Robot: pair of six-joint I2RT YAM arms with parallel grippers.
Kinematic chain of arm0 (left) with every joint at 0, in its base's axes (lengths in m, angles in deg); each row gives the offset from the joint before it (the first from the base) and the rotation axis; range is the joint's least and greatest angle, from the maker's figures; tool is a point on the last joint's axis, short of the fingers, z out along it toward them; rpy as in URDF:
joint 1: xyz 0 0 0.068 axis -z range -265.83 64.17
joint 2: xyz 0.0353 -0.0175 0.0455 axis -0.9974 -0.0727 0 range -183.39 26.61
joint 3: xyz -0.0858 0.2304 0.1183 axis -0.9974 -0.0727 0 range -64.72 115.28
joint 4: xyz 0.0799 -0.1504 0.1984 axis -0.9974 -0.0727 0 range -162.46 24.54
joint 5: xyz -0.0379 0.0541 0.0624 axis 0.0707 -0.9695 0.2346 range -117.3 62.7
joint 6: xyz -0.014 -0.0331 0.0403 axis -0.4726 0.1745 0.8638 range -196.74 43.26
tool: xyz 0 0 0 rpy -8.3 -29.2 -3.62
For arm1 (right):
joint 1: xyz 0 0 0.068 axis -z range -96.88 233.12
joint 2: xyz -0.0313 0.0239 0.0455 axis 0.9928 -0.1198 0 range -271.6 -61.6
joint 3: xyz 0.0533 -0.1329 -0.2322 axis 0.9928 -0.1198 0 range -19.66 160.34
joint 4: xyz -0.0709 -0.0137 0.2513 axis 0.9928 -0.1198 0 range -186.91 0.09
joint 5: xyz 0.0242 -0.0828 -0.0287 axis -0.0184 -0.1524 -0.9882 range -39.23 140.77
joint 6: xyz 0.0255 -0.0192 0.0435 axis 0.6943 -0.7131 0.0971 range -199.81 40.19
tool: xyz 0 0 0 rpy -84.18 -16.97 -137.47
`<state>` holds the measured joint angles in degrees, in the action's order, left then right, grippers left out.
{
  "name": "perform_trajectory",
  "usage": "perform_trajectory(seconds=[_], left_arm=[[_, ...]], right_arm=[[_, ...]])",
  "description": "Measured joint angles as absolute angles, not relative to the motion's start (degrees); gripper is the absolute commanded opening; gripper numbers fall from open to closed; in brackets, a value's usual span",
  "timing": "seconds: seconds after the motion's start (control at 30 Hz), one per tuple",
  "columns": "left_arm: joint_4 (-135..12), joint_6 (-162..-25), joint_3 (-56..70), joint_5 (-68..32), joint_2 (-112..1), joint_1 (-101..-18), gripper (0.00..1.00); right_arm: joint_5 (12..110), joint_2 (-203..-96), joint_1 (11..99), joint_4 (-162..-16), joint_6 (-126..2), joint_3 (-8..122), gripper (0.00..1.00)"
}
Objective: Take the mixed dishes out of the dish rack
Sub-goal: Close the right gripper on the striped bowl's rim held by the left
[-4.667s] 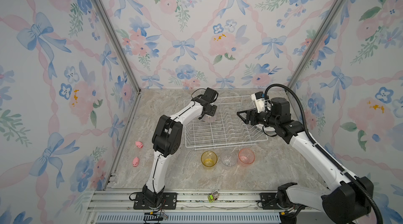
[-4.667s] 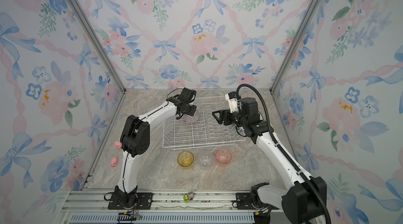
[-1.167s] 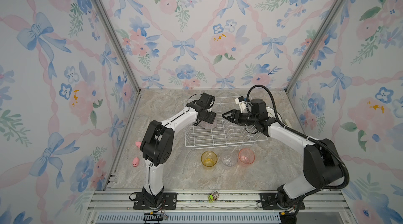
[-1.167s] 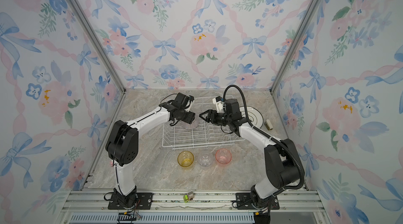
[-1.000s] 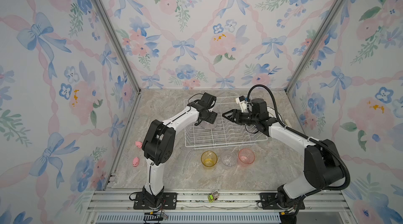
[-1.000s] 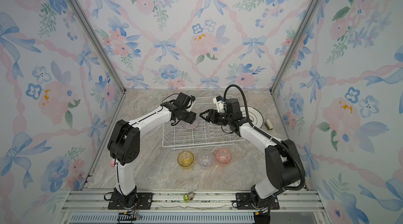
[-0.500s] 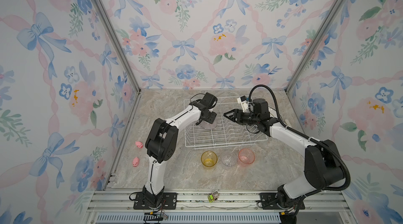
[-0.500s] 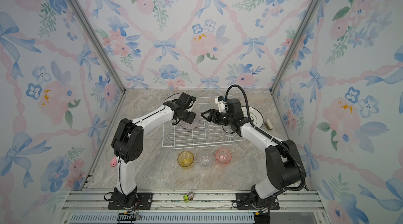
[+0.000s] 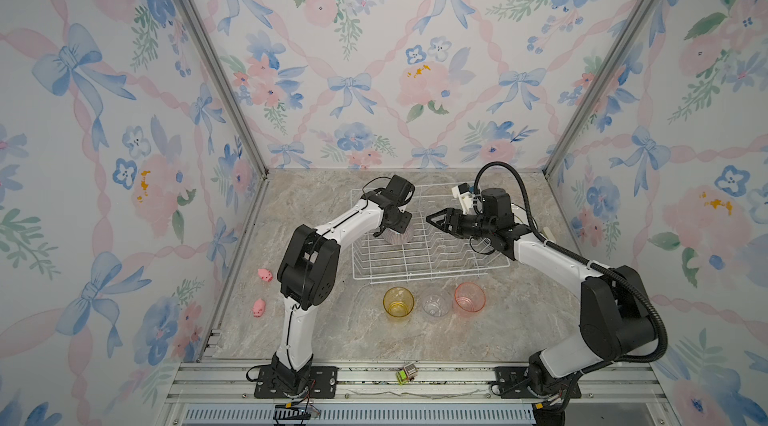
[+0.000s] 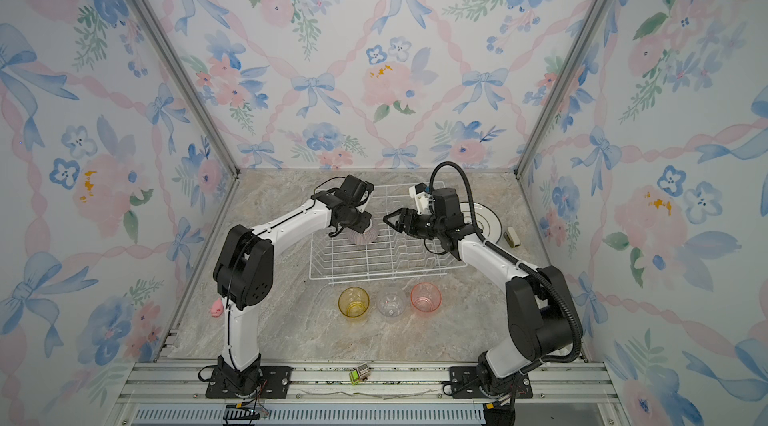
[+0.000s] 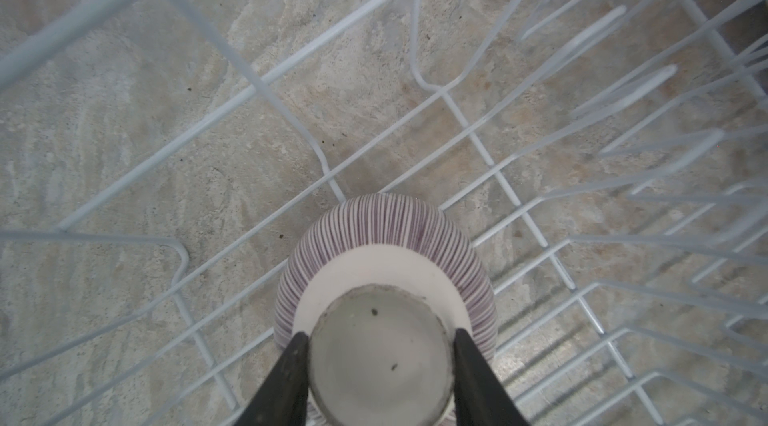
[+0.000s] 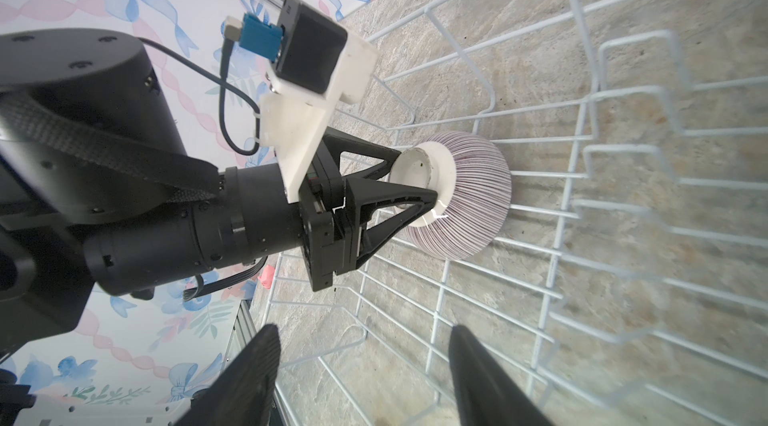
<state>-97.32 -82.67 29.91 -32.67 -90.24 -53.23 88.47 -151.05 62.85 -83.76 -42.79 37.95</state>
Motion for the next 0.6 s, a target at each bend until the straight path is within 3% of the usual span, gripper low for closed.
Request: perform_trajectory(seconds=[0.6], left_arm=[[-100.01,-82.24,31.38,-32.06,-90.0,-53.4,0.42]], right_arm=[[91.53,-151.71,62.74,-77.99,-39.65,34.19,0.66]])
